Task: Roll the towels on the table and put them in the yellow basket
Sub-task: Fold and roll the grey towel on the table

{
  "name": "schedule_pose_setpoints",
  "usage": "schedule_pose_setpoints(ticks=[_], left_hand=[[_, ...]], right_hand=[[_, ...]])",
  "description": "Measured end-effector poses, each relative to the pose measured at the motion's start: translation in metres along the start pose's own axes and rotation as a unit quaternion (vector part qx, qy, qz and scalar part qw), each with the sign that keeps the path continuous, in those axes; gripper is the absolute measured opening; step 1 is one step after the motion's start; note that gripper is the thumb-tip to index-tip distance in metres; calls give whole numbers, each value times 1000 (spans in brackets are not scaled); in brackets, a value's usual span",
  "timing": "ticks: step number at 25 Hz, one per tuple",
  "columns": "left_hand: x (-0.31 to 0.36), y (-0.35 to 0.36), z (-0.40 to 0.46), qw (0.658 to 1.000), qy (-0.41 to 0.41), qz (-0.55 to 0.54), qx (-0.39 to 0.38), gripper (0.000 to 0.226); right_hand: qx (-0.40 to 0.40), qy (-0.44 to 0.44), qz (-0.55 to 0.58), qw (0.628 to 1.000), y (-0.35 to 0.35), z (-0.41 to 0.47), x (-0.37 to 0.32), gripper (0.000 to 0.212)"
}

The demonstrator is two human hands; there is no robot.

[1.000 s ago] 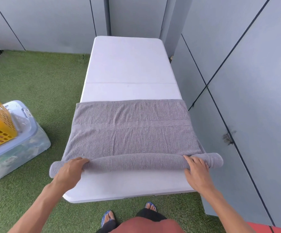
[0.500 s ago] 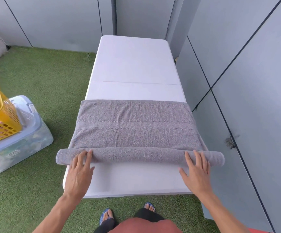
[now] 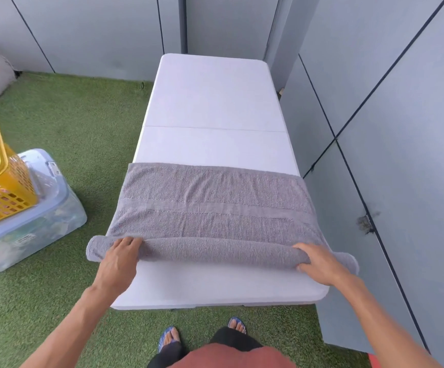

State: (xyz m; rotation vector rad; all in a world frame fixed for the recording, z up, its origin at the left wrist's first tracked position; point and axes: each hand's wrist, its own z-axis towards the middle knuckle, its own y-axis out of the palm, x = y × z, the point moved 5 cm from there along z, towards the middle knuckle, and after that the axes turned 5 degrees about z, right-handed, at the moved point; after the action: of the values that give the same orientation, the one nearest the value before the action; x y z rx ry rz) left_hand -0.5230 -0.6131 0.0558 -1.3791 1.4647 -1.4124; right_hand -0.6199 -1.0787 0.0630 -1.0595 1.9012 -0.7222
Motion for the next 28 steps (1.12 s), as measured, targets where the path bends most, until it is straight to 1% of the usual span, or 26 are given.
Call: schedule_pose_setpoints(ticks=[1,2,3,4,5,6,7,8,9,11,12,13,16,19,20,22,23,24,25,26,27,28], left_hand=[[-5,-1,7,999,-4,-22,-23,43],[-10,-4,19,997,-13,-47,-54,48],[-14,-8,31,994,-22,-69,-76,52],[-14,-15,39,993,-31,-89,-72,54],[-12,-21,42,995,-36,-84,-39,52],[-5,-28,39,998,-31,-48,21,45],[2,-28,31,997,-13,-1,71,38],[10,-25,19,994,11,33,101,35],[16,-19,8,992,31,45,114,40],[17,-9,6,993,39,55,98,60],[16,-8,14,993,35,62,90,63],[15,-9,23,993,31,70,87,61],[20,-19,37,994,12,91,65,46],[18,-15,20,995,-2,85,47,34],[16,-12,11,997,-2,77,28,34],[4,-9,11,999,1,51,-8,42],[-3,-9,19,999,0,4,-43,44],[-8,-11,27,996,1,-58,-64,44],[-9,-15,34,992,5,-116,-47,42],[-7,-22,37,991,6,-132,-5,40],[-4,-28,36,994,1,-98,54,37],[2,-31,29,993,-5,-37,108,35]], right_hand=[[13,9,44,999,-4,3,1,51],[54,16,84,995,-9,6,1,54],[114,19,107,987,-16,6,-1,55],[188,11,105,976,-21,3,-4,52],[253,-2,80,964,-22,-3,-9,46],[297,-10,31,954,-18,-9,-12,41],[314,-7,-21,949,-11,-16,-15,41],[308,0,-62,949,0,-21,-16,47],[285,5,-86,955,8,-24,-16,57],[235,15,-87,968,13,-13,-11,69],[219,21,-80,972,9,-3,-11,69],[207,28,-75,975,3,7,-13,66],[194,37,-63,978,-14,25,-21,54],[171,22,-52,984,-9,7,-18,44],[155,19,-58,986,-5,-2,-15,44],[112,16,-55,992,-3,-10,-8,47],[96,13,-24,995,-5,-7,-7,49],[98,13,30,995,-9,-3,-7,52],[125,18,88,988,-15,2,-9,54],[177,18,122,977,-21,4,-13,54],[230,17,109,967,-25,3,-18,51],[267,16,51,962,-23,0,-24,48]])
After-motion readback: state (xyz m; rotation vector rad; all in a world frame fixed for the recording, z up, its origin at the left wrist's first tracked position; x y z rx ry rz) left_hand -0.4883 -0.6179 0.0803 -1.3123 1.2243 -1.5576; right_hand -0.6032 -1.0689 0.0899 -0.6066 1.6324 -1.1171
